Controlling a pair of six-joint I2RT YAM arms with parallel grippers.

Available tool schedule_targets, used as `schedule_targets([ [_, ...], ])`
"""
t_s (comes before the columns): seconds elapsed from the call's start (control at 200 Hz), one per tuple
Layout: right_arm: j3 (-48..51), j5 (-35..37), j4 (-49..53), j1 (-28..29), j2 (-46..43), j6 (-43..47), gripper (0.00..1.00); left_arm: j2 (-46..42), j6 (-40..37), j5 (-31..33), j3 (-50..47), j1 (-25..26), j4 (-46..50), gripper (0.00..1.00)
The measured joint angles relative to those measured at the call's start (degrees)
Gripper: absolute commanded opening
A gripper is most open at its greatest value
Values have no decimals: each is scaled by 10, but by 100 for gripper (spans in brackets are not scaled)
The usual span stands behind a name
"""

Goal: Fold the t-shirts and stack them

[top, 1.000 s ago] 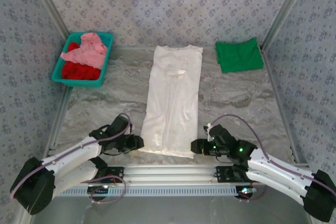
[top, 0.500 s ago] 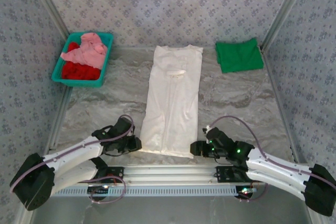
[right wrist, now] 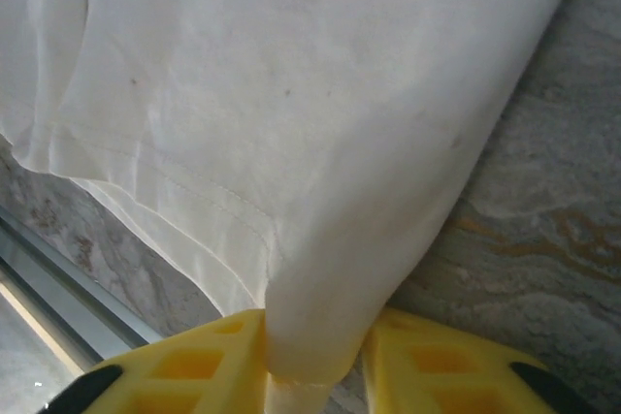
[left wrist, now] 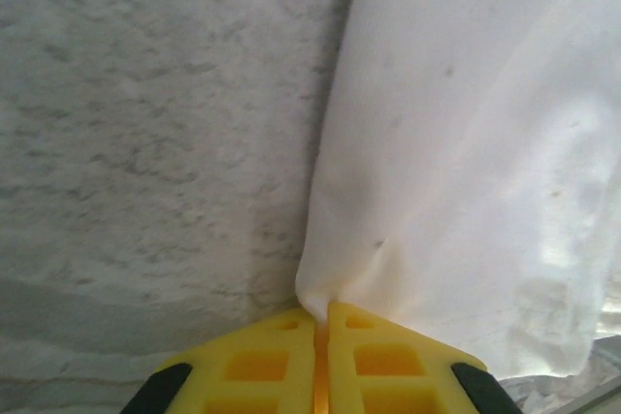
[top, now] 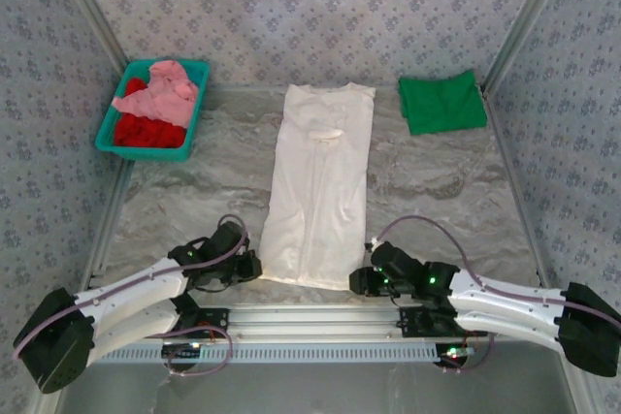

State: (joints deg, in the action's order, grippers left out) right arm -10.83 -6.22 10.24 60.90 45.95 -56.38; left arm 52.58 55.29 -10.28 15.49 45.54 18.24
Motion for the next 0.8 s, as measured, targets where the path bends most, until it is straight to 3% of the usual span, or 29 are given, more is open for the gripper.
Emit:
schedule_targets([
  [0.195, -12, 10, -1, 0, 23, 3, 0, -21, 8, -6, -23, 7, -55, 0],
  [0.51, -11, 26, 40, 0, -83, 2, 0, -92, 23, 8, -33, 48, -38, 0],
  [0.64, -12, 31, 73, -7, -121, 3, 0, -77, 22, 18, -28, 56, -29, 0],
  [0.799, -40, 29, 106, -46, -107, 21, 0, -33, 2, 36, 39, 54, -1, 0],
])
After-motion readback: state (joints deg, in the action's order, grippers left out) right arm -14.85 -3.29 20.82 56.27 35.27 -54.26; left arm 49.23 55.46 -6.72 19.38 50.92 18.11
